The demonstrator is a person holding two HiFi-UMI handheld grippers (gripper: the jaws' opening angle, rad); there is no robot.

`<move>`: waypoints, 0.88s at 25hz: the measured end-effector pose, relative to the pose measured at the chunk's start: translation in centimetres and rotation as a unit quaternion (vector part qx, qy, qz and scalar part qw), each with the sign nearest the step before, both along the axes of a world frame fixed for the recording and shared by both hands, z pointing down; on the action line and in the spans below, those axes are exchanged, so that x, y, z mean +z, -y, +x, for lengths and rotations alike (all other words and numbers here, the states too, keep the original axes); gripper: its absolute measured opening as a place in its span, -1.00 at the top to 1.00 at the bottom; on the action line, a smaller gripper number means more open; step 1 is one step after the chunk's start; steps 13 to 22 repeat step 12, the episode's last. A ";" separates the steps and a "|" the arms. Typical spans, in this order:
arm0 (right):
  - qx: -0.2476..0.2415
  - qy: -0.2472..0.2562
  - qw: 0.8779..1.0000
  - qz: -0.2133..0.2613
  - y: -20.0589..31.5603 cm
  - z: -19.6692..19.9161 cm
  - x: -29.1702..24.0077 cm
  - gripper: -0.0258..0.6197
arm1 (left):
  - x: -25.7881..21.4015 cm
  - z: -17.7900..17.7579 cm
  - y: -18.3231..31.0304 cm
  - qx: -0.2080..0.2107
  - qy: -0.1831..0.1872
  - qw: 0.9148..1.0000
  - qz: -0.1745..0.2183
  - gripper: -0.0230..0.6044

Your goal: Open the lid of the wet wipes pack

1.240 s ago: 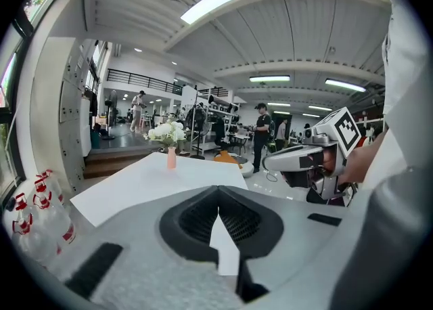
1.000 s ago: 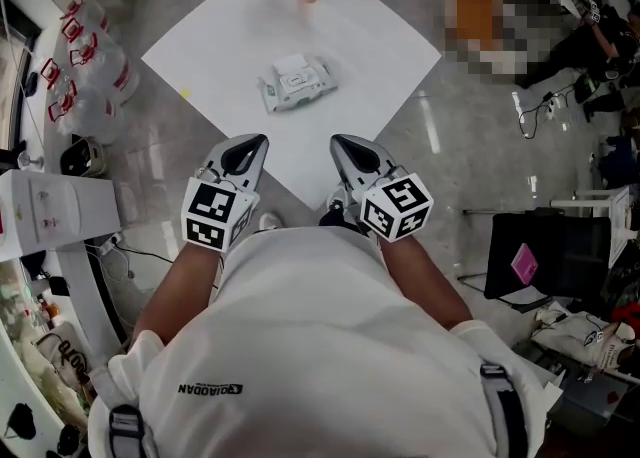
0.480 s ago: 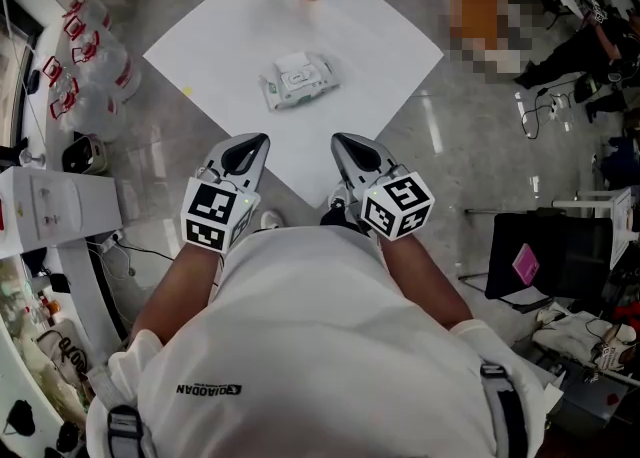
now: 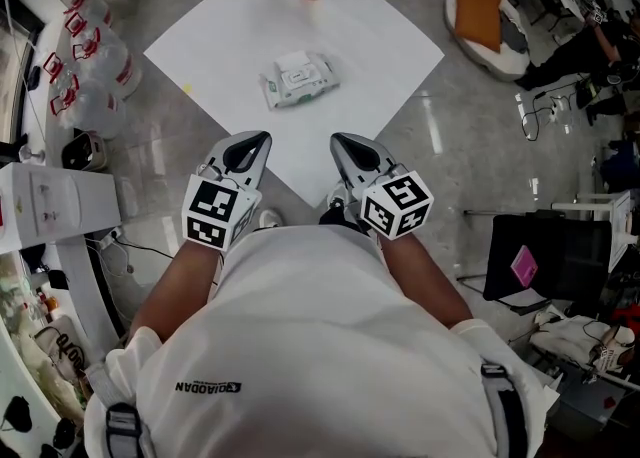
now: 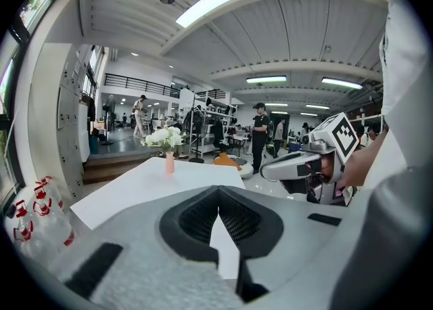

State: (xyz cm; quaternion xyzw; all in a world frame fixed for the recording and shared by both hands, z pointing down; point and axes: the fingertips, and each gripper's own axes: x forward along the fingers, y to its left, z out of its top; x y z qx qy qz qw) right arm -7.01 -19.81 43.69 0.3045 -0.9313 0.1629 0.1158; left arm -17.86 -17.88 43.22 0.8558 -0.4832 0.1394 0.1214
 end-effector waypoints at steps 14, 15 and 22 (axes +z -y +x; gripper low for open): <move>0.001 0.000 1.000 -0.001 -0.1 0.3 0.1 0.91 | -0.1 0.1 0.0 -0.002 0.000 1.000 0.002 0.90; 0.001 0.000 1.000 -0.001 -0.1 0.3 0.1 0.91 | -0.1 0.1 0.0 -0.002 0.000 1.000 0.002 0.90; 0.001 0.000 1.000 -0.001 -0.1 0.3 0.1 0.91 | -0.1 0.1 0.0 -0.002 0.000 1.000 0.002 0.90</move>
